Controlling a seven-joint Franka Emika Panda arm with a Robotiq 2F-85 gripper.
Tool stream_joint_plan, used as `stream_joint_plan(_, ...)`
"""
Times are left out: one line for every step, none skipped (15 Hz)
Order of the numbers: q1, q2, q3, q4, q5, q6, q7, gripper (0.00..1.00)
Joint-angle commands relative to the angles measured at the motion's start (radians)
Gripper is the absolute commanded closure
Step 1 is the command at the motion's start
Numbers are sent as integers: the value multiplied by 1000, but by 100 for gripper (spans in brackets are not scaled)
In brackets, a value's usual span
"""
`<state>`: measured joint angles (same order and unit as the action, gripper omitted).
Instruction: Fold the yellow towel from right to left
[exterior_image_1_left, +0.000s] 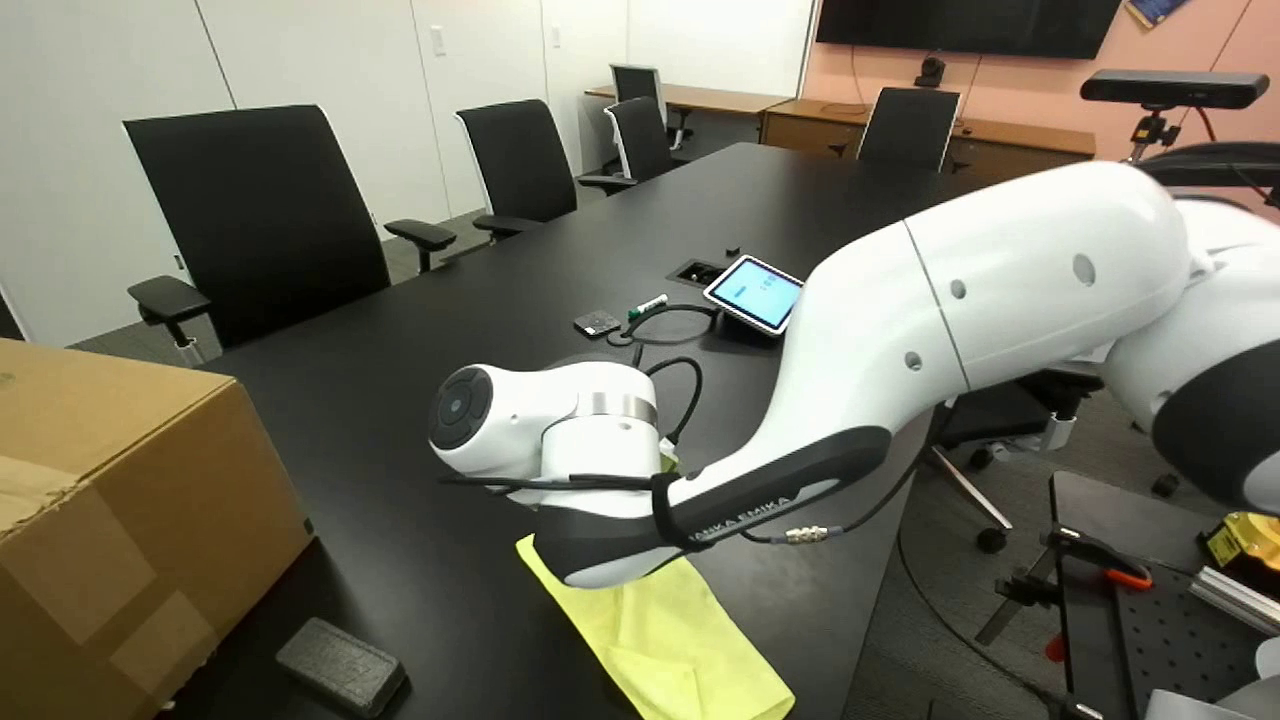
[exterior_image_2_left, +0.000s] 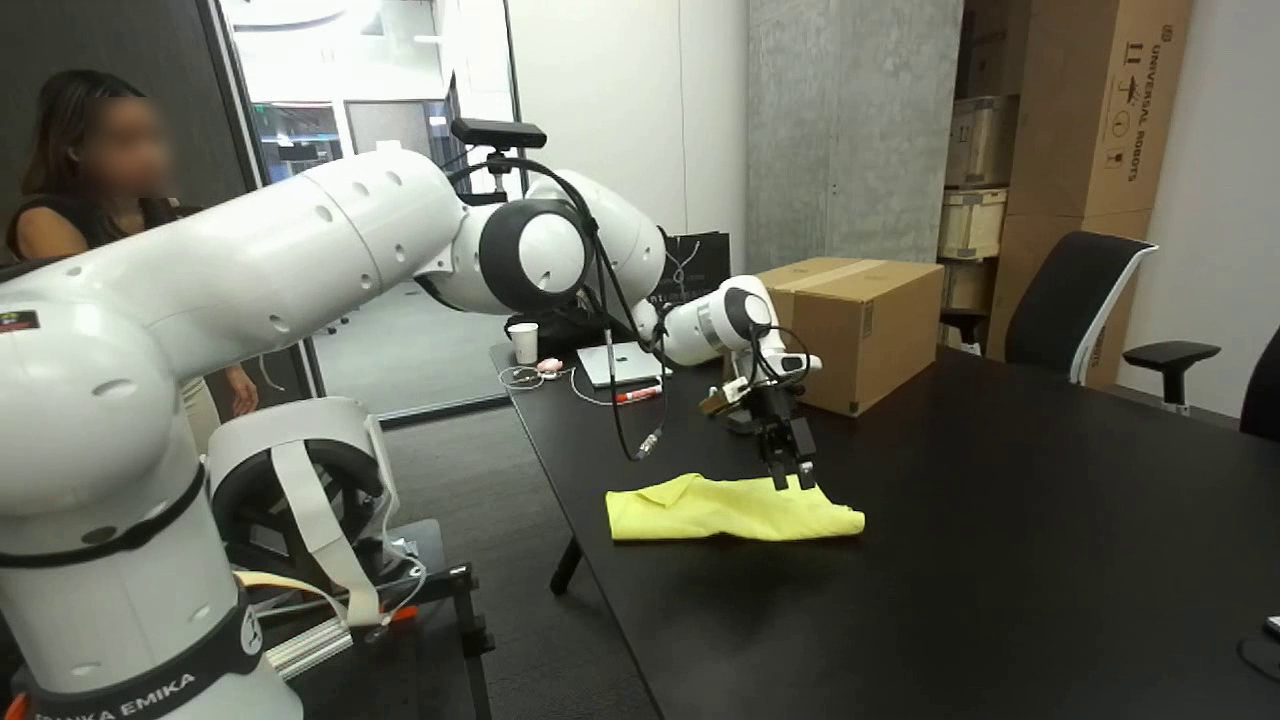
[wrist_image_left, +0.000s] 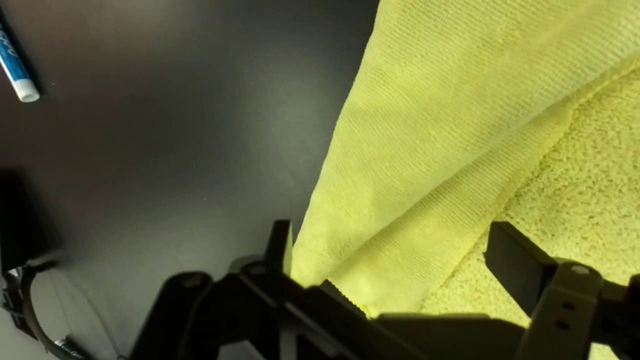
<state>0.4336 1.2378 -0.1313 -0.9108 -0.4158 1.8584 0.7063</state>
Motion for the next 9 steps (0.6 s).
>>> stream_joint_plan(9,117,-7,210,8,-107,-10,0)
stream_joint_plan(10,137,-8,241,5,-117,-8,0)
stream_joint_plan(16,138,-21,247,20,-121,-14,0)
stream_joint_plan(16,146,-21,265,20,-127,-17,0)
stream_joint_plan(16,159,-21,286,21,-130,-18,0)
stream_joint_plan(15,172,-22,307,21,-134,-20,0)
stream_joint_plan(15,183,-22,323,21,-137,-23,0)
stream_joint_plan(14,195,-24,341,22,-141,-24,0)
stream_joint_plan(13,207,-24,356,22,-141,-25,0)
